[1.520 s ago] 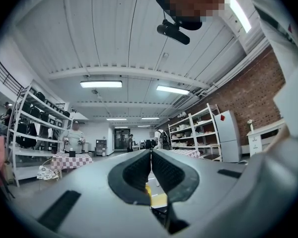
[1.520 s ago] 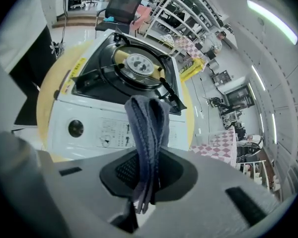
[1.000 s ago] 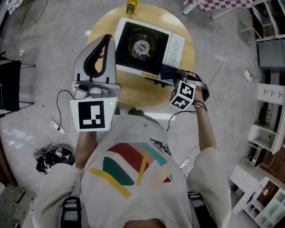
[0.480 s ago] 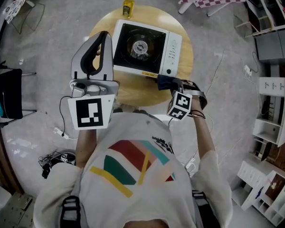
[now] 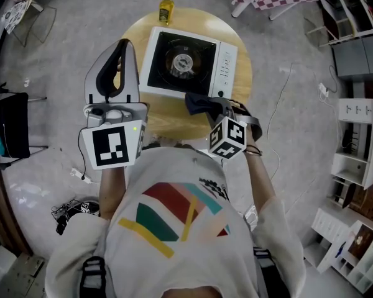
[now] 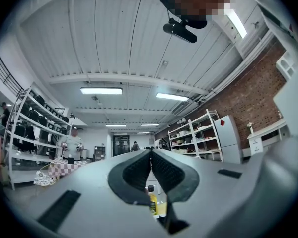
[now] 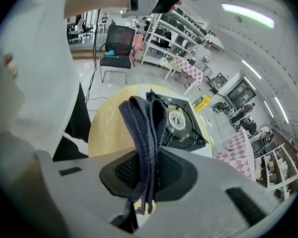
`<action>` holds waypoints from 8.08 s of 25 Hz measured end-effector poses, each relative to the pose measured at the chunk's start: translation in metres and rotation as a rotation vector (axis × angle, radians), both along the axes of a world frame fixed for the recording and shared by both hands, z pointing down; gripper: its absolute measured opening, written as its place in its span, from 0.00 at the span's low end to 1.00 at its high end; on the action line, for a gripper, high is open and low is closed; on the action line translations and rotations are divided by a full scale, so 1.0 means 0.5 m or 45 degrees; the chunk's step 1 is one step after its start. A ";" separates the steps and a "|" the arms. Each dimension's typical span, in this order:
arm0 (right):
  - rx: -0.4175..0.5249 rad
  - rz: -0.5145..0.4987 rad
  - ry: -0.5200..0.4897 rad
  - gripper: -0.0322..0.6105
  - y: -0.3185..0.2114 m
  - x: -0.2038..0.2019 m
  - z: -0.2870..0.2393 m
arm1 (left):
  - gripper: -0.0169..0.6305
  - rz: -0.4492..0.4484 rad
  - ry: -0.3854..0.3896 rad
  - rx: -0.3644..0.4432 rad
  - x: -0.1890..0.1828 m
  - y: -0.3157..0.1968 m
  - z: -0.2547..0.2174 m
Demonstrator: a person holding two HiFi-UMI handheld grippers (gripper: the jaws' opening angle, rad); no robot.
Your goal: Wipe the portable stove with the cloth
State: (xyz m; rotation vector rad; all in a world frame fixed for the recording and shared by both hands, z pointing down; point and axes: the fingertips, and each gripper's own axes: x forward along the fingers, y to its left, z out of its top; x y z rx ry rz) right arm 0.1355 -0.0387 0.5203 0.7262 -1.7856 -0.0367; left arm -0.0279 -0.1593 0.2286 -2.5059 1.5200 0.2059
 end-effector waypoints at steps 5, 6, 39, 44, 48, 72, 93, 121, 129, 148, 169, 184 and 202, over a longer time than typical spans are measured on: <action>0.082 -0.042 -0.182 0.11 -0.083 -0.203 -0.028 | 0.04 -0.099 -0.018 -0.010 -0.060 -0.002 0.004; 0.106 -0.059 -0.182 0.11 -0.100 -0.238 -0.028 | 0.04 -0.133 -0.025 -0.003 -0.078 -0.003 0.003; 0.012 0.072 -0.035 0.11 -0.131 -0.301 0.098 | 0.04 -0.387 -0.028 -0.091 -0.262 -0.020 0.051; 0.004 0.130 0.001 0.11 -0.104 -0.230 0.100 | 0.04 -0.327 -0.023 -0.086 -0.229 -0.030 0.049; -0.007 0.175 0.043 0.11 -0.079 -0.168 0.105 | 0.04 -0.286 -0.025 -0.083 -0.204 -0.031 0.049; -0.074 0.256 0.250 0.11 0.032 0.062 0.114 | 0.04 -0.197 -0.038 -0.082 -0.132 -0.050 0.052; -0.308 -0.249 -0.056 0.11 -0.443 -0.043 -0.129 | 0.04 -0.327 -0.014 -0.200 -0.161 -0.056 0.113; -0.864 -0.352 0.149 0.11 -0.619 -0.148 0.109 | 0.04 -0.581 -0.006 -0.421 -0.316 -0.055 0.254; -0.884 -0.238 0.110 0.11 -0.577 -0.033 0.114 | 0.04 -0.503 -0.067 -0.433 -0.270 -0.056 0.266; -0.831 -0.060 0.073 0.11 -0.474 0.230 0.111 | 0.04 -0.324 -0.247 -0.444 -0.131 -0.035 0.286; -0.690 -0.125 0.073 0.11 -0.462 0.254 0.094 | 0.04 -0.404 -0.297 -0.327 -0.077 0.027 0.233; -0.508 -0.443 0.062 0.11 -0.560 -0.110 -0.093 | 0.04 -0.437 -0.245 -0.229 -0.204 -0.033 0.173; -0.663 -0.288 0.492 0.11 -0.660 -0.261 0.100 | 0.04 -0.464 -0.157 -0.337 -0.496 -0.147 0.233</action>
